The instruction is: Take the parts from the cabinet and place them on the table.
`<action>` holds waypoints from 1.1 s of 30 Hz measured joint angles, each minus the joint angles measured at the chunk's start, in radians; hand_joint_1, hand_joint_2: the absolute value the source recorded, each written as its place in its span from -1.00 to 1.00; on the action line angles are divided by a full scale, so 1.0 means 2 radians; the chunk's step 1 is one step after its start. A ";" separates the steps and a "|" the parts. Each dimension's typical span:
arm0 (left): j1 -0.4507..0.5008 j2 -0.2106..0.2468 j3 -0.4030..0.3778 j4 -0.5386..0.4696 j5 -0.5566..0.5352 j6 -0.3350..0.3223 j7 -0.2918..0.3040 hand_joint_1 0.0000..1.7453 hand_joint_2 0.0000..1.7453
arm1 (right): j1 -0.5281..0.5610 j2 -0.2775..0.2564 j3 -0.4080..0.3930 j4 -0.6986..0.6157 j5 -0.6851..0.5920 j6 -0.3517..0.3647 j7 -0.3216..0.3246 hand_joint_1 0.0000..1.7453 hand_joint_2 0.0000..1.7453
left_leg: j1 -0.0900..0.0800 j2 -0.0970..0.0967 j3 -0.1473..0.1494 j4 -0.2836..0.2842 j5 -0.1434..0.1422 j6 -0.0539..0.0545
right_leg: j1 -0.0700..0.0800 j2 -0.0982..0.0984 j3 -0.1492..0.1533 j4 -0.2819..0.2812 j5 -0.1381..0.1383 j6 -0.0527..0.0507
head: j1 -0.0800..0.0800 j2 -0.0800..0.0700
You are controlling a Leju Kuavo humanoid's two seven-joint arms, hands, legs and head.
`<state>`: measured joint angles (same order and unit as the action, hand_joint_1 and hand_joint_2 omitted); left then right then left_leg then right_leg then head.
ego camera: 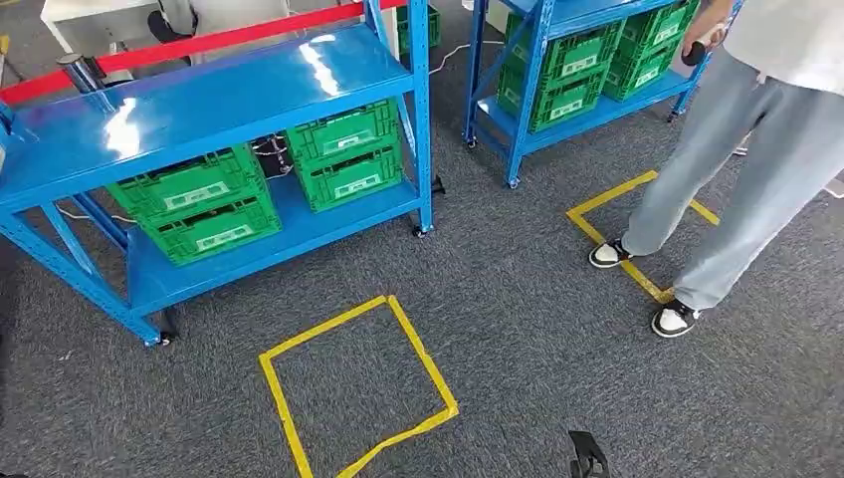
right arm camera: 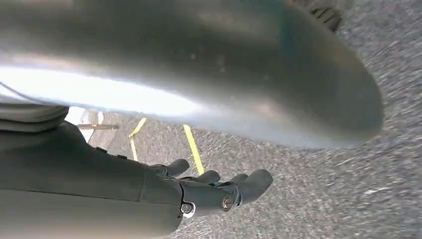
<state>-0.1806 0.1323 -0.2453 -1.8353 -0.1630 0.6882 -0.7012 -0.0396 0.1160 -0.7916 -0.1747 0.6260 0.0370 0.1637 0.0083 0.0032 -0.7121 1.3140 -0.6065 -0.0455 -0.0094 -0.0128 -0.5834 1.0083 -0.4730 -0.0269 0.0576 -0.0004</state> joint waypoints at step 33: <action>-0.032 0.020 0.001 0.048 0.033 -0.008 0.000 1.00 1.00 | 0.002 0.002 -0.008 0.000 0.002 0.005 -0.004 -1.00 -1.00 | -0.004 0.001 0.035 -0.032 0.036 0.007 | 0.001 0.000 -0.014 0.004 0.004 0.000 | 0.003 0.000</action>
<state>-0.2442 0.1720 -0.2441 -1.7388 -0.0962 0.6718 -0.7019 -0.0362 0.1198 -0.8083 -0.1747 0.6291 0.0477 0.1564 0.0007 0.0052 -0.6428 1.2503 -0.5340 -0.0310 -0.0072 -0.0119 -0.6109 1.0165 -0.4641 -0.0277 0.0637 -0.0004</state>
